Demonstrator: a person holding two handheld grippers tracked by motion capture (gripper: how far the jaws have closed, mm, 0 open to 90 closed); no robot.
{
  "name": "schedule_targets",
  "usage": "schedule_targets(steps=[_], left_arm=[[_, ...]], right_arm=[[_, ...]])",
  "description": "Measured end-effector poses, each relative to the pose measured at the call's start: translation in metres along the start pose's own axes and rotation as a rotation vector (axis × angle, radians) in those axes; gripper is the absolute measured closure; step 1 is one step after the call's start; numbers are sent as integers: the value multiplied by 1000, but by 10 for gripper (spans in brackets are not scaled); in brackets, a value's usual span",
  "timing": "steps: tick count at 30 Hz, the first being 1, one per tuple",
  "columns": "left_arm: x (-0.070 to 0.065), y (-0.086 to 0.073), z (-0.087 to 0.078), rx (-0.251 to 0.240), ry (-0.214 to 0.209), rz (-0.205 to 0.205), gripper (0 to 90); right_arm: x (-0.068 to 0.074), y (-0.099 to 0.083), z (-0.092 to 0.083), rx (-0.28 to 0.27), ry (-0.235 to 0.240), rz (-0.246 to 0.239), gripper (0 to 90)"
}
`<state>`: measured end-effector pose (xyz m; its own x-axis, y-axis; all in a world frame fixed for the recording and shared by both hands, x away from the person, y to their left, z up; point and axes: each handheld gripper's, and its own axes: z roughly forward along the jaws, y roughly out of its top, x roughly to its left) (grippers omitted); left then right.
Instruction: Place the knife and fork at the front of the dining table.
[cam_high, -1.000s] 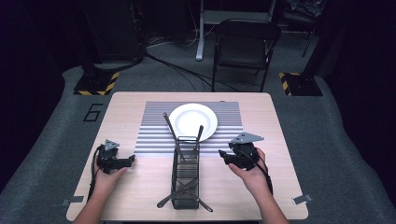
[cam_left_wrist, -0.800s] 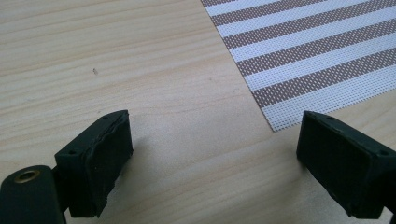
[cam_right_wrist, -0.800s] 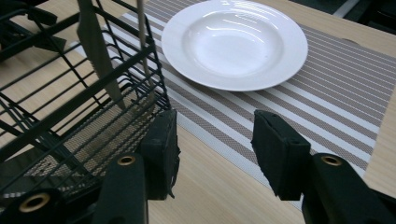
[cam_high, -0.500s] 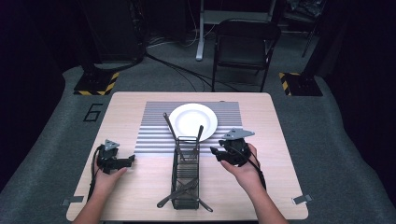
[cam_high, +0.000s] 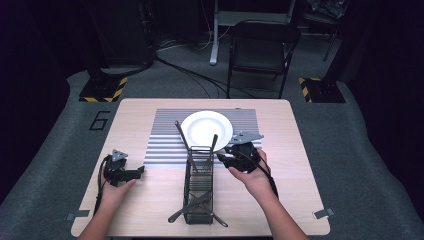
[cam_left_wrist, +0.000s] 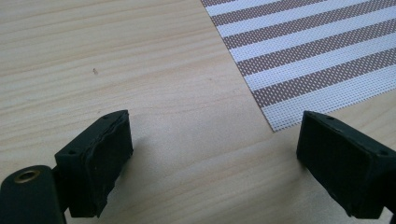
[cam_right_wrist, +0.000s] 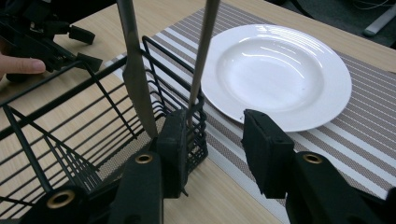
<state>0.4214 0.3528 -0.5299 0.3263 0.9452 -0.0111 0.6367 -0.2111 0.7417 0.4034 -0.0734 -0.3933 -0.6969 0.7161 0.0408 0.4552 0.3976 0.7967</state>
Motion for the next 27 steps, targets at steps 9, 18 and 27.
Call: schedule_targets(steps=[9,18,27], left_arm=[[0,0,0,-1,1,0,103],[0,0,0,-1,1,1,104],[0,0,0,-1,-2,0,104]], right_arm=[[5,11,13,2,33,-7,640],[7,15,23,8,44,-1,672],[7,17,29,3,38,0,704]])
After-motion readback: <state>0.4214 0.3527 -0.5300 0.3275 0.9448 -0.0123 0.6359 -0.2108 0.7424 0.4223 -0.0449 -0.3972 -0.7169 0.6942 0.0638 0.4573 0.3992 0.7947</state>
